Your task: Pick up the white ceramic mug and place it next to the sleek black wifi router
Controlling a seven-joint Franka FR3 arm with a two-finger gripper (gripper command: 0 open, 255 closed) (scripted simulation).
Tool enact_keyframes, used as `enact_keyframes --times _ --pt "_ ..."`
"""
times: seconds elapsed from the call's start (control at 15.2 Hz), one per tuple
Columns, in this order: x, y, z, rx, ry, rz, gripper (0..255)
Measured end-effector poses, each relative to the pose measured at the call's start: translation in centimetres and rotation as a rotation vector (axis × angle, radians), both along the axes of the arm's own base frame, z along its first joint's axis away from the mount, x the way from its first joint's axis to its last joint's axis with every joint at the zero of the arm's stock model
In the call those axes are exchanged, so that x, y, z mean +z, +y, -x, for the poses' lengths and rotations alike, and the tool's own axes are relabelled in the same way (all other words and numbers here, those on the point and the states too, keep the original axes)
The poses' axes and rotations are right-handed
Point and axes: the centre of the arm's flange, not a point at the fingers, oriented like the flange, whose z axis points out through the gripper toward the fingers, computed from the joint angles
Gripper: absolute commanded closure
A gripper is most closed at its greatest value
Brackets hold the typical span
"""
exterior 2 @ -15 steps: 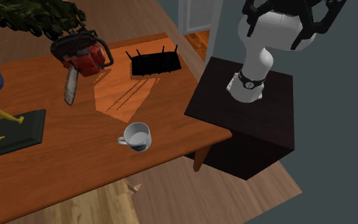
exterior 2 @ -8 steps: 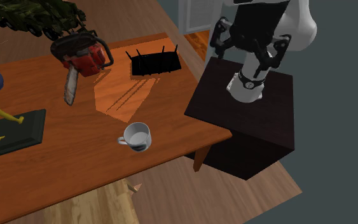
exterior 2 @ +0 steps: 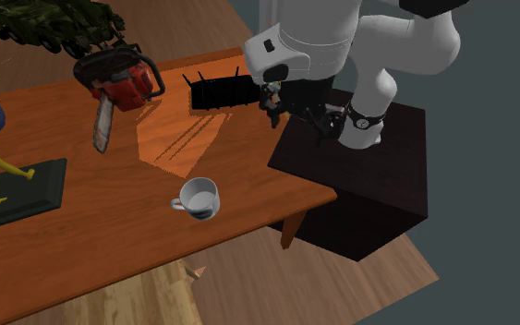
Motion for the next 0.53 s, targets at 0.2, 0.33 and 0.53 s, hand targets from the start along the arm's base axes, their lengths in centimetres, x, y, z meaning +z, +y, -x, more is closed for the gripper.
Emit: enact_keyframes --times 0.2,0.33,0.53 --pt "-3.1 -2.1 -1.6 0.004 0.001 0.003 0" --pt "-4.8 -3.7 -2.4 0.007 0.002 0.005 0" --pt "-7.7 -5.8 -3.9 0.011 0.003 0.008 0"
